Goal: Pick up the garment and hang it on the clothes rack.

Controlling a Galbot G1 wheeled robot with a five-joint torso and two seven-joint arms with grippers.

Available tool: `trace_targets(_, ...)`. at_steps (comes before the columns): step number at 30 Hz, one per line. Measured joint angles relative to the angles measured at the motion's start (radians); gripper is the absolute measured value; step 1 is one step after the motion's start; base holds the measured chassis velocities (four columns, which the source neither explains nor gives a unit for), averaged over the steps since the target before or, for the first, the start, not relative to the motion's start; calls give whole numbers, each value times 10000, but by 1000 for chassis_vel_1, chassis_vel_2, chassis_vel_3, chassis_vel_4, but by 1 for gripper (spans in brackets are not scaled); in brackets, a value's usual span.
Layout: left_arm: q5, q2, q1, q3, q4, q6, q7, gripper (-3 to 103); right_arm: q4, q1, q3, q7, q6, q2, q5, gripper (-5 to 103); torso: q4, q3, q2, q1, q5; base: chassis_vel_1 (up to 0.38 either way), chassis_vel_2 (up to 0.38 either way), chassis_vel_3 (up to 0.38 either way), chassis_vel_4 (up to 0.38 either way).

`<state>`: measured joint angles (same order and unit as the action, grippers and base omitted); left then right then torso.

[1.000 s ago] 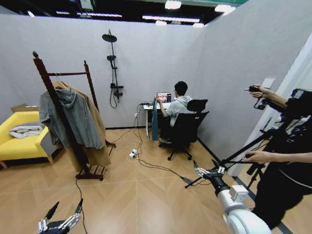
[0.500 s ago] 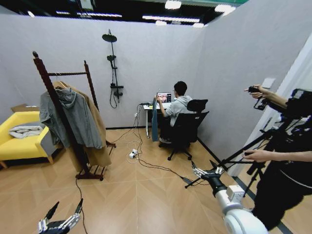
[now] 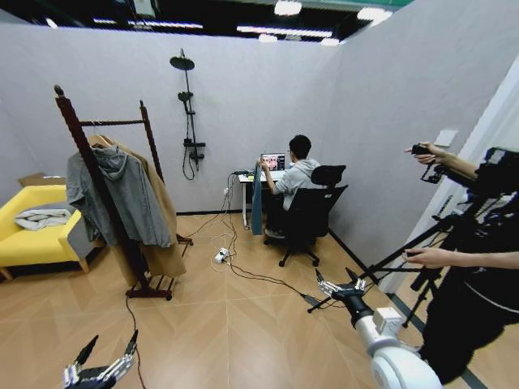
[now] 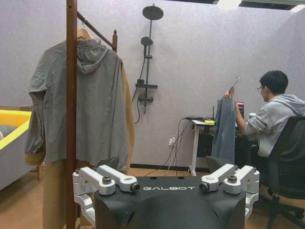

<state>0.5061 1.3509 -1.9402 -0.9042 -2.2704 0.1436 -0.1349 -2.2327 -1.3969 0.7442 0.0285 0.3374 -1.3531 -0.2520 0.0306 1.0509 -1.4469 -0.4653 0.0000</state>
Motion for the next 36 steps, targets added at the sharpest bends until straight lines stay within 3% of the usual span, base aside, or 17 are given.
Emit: trace_targets(36,0,0,0,0,0,0,0,100,-480,-407,212,-32,-168,-183,26,100,-1,0,1,1,2,-116,120,118,-119)
